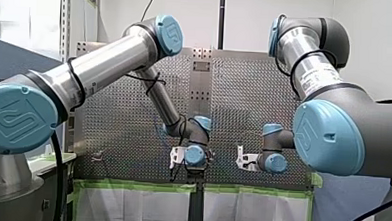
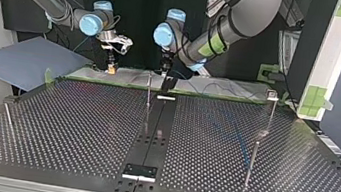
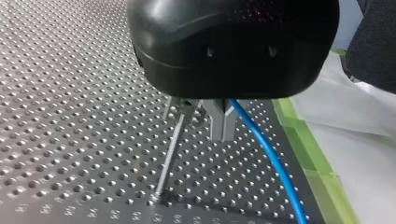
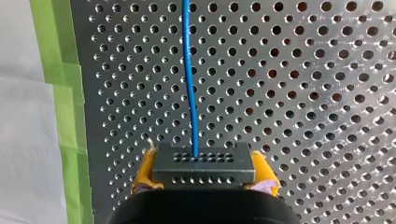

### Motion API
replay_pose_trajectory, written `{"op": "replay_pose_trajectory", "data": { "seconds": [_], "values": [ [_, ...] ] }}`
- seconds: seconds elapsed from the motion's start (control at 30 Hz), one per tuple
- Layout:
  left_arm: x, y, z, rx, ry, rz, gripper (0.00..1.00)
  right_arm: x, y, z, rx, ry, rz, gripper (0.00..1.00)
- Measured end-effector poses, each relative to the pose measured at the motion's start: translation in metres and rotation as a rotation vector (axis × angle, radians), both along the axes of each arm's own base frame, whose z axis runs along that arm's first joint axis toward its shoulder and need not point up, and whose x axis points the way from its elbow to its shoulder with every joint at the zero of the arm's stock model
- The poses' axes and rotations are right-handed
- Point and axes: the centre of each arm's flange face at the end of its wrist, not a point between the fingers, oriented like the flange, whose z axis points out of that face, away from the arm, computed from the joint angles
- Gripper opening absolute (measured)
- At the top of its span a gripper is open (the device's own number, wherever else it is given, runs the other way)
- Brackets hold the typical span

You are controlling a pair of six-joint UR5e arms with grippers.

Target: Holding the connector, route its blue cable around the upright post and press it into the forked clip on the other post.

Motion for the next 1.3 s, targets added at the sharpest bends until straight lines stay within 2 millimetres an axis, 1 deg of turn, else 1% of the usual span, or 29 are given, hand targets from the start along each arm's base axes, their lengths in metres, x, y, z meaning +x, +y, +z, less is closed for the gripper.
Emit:
{"op": "replay_pose_trajectory", "data": {
  "seconds": [0.1,0.23,0.43,0.67,1.3],
  "values": [
    [0.002,0.002,-0.008,0.008,0.013,0.003,0.00,0.000,0.000,0.000,0.000,-0.001,0.000,0.00],
    [0.006,0.002,-0.010,-0.001,0.010,0.001,0.00,0.000,-0.001,0.000,0.000,-0.001,0.000,0.00],
    [0.017,-0.001,-0.004,-0.023,0.005,0.002,0.00,0.001,-0.001,0.001,-0.002,-0.002,0.000,0.00],
    [0.029,0.001,0.001,-0.036,0.004,-0.001,0.00,0.000,-0.004,0.002,-0.006,-0.006,-0.002,0.00],
    [0.064,0.012,0.015,-0.047,0.026,-0.026,0.00,0.002,-0.023,0.012,-0.026,-0.042,-0.012,0.00]
  ]
}}
